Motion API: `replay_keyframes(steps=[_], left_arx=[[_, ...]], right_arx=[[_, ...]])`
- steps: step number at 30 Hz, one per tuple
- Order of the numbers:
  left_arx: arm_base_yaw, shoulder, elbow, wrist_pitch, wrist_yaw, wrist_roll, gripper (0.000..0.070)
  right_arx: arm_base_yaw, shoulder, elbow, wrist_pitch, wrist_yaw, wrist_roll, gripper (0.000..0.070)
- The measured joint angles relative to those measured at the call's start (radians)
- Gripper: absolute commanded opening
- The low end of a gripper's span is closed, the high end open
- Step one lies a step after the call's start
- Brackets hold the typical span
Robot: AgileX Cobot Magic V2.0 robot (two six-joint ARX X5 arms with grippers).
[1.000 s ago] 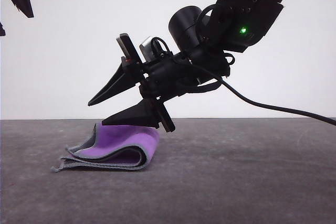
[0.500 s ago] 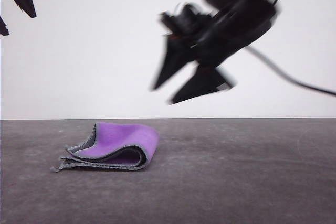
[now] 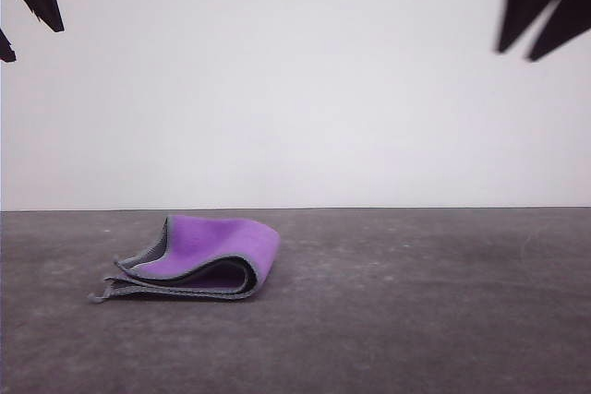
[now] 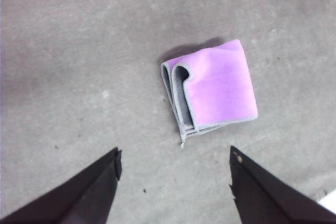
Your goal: Fold clothes
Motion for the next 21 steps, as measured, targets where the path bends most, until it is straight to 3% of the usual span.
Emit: replay_keyframes(steps=[8, 9, 11, 12, 21], left_arx=[[0.000, 0.000, 0.000, 0.000, 0.000, 0.000, 0.0379], [0.000, 0.000, 0.000, 0.000, 0.000, 0.000, 0.0346], [0.000, 0.000, 0.000, 0.000, 0.000, 0.000, 0.0089], [0.000, 0.000, 0.000, 0.000, 0.000, 0.000, 0.0000], [0.000, 0.000, 0.000, 0.000, 0.000, -0.042, 0.0017]], right_arx=[[-0.135, -0.035, 0.000, -0.052, -0.051, -0.049, 0.0262], [-0.137, -0.035, 0.000, -0.051, -0.060, -0.051, 0.0235], [-0.139, -0.035, -0.001, -0.052, -0.063, -0.052, 0.0037], [-0.139, -0.035, -0.001, -0.052, -0.064, -0.053, 0.0004], [-0.139, -0.035, -0.001, -0.051, -0.063, -0.059, 0.0004]])
